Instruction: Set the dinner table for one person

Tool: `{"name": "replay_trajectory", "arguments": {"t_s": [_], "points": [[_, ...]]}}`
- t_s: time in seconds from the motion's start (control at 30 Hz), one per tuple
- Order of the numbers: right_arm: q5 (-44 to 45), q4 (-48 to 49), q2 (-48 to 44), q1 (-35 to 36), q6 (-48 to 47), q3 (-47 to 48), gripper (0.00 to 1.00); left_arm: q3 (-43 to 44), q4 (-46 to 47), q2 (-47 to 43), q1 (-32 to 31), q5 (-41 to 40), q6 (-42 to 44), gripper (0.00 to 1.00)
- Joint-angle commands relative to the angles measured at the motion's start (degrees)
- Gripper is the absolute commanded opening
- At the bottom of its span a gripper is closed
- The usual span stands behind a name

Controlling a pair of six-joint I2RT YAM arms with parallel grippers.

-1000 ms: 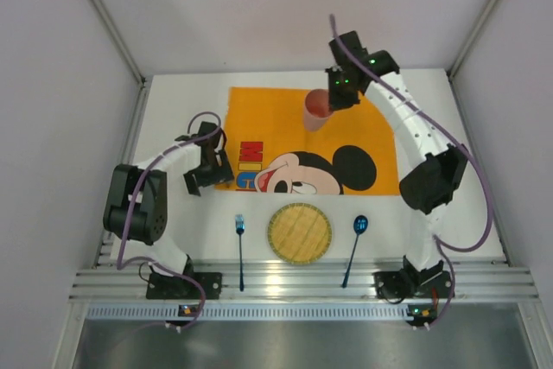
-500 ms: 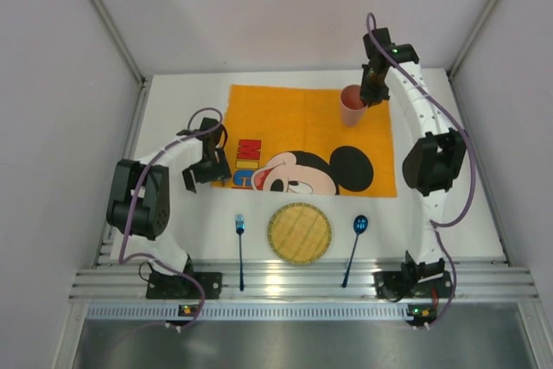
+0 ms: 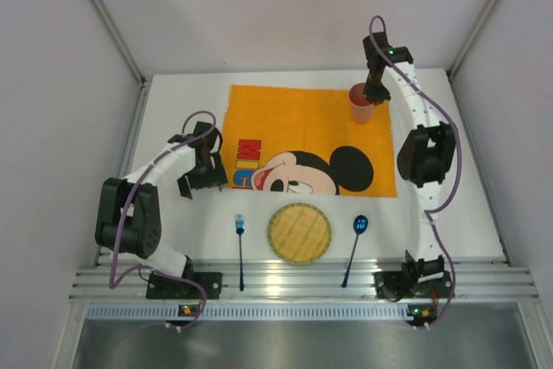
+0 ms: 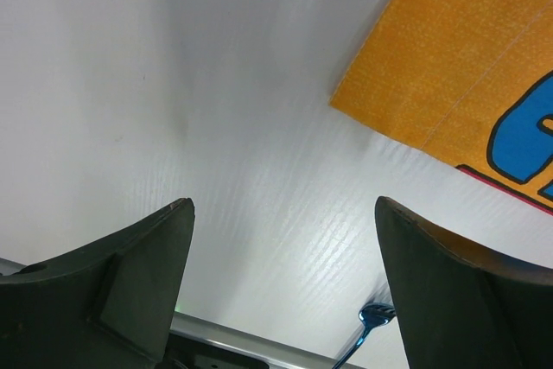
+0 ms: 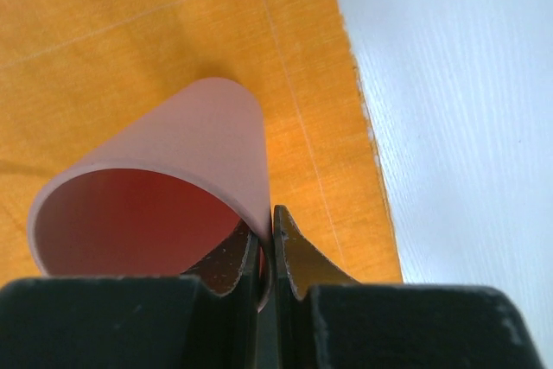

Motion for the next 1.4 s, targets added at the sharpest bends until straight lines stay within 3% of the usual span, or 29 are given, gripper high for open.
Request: {"name": "replay_trajectory", "arguments": {"t_s": [0.0,0.13,0.27,0.37,0.47,0.6,0.93,1.17,1.37], "points": [[2.45,5.47,0.67,-2.67,2.36,3.62,0.00,0.53,-1.27,-4.10,0.27,0.27,0.21,0.91],[-0.72,5.57,3.22,-4.34,3.67,4.23,0.05,5.09,-2.23,-3.14,0.27,-0.52,1.18,0.91],[-2.48,5.30,4.72,-4.43,4.73,2.74,0.25,7.91,-2.24,-1.03,0.27,-0.08,0.84,0.91],[-2.66,5.57,4.72,-4.52,4.99,2.74,0.31,9.15,-2.06,0.37,0.27,0.62,0.83,0.91],[-3.27,5.92,3.85,-5.31,5.35,3.79,0.43,10.11,-1.98,1.60,0.27,1.06,0.83,0.91],[-4.15,6.09,0.87,-6.62,5.26,6.16,0.64,11.25,-1.45,2.66,0.27,0.45,1.62,0.91],[-1.87,11.37,-20.92,-7.07,1.66,0.47,0.72,16.17,0.75,12.23,0.98,-2.10,5.31,0.91],[-3.88,14.35,-42.35,-6.89,1.74,-23.14,0.72,16.53,3.29,17.25,0.98,-1.75,5.93,0.90],[-5.46,14.71,-51.25,-6.89,1.22,-36.34,0.71,13.02,2.86,16.12,0.98,-2.28,4.88,0.90]]}}
